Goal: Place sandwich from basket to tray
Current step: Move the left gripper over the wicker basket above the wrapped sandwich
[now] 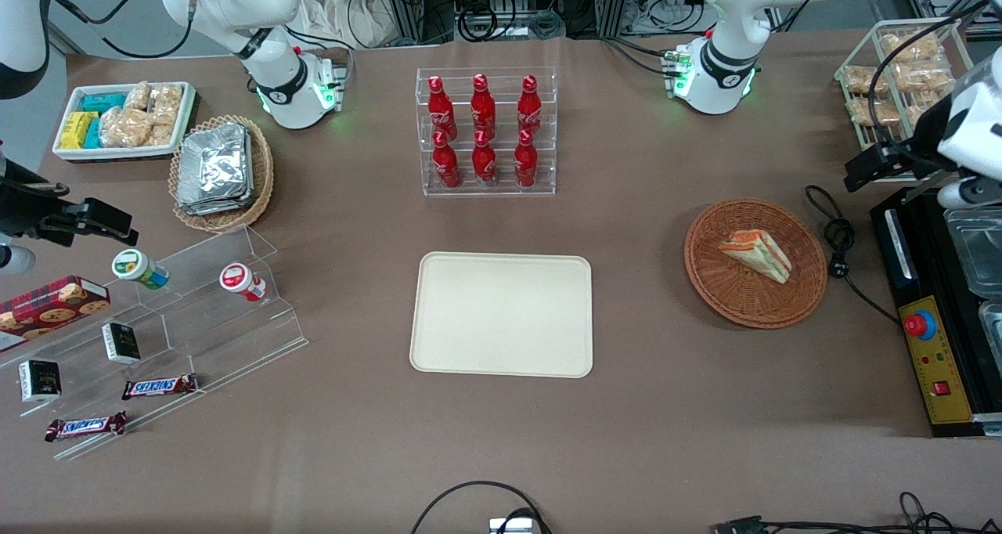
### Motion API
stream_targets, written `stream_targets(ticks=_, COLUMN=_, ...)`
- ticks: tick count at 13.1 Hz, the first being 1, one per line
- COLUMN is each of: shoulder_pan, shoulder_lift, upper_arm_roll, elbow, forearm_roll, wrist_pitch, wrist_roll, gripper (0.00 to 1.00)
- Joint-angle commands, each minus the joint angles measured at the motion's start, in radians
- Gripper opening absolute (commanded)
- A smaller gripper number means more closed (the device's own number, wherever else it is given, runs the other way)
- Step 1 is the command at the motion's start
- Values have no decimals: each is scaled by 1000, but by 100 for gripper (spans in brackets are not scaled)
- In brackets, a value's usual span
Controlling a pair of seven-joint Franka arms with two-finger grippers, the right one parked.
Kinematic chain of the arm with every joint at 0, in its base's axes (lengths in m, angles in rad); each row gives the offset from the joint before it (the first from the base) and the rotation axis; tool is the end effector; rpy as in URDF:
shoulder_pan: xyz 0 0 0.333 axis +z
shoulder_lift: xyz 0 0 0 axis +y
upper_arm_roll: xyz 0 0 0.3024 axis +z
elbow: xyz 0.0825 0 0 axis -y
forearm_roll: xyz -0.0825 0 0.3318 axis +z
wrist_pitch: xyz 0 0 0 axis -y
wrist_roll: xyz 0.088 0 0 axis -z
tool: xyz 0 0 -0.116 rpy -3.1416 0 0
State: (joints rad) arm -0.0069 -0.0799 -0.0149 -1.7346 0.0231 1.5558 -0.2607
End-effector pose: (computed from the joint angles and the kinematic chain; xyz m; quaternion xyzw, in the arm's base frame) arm 0.4717 -0.0078 0.5713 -0.9916 -0.1187 0.0472 0.0190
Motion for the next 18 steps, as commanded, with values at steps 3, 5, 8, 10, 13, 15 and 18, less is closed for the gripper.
stream_targets(ticks=3, shoulder_pan=-1, shoulder_lift=-110, upper_arm_roll=1, elbow=-290, forearm_roll=0, wrist_pitch=222, wrist_roll=-221, gripper=100)
stream_targets(ticks=5, shoulder_pan=-2, shoulder_lift=-133, upper_arm_roll=0, elbow=-393, forearm_roll=3, wrist_pitch=315, wrist_roll=-302, gripper=100)
stream_targets(ticks=8, shoulder_pan=-2, shoulder_lift=-140, upper_arm_roll=-3, elbow=-488, forearm_roll=8, wrist_pitch=423, wrist_roll=-380, gripper=100)
stream_targets(ticks=10, shoulder_pan=-1, shoulder_lift=-133, upper_arm_roll=-3, elbow=-534, forearm_roll=9, wrist_pitch=475, wrist_roll=-423, gripper=100)
stream_targets(ticks=13, shoulder_pan=1, shoulder_lift=-132, upper_arm_roll=-2, elbow=-631, forearm_roll=9, wrist_pitch=599, wrist_roll=-454, gripper=100)
stream_targets(ticks=15, shoulder_pan=15, shoulder_lift=-127, upper_arm_roll=-2, elbow=-696, forearm_roll=11, wrist_pitch=694, wrist_roll=-477, gripper=100)
stream_targets(ticks=18, shoulder_pan=22, shoulder_lift=-91, upper_arm_roll=0, elbow=-772, forearm_roll=9, wrist_pitch=821, wrist_roll=-483, gripper=100)
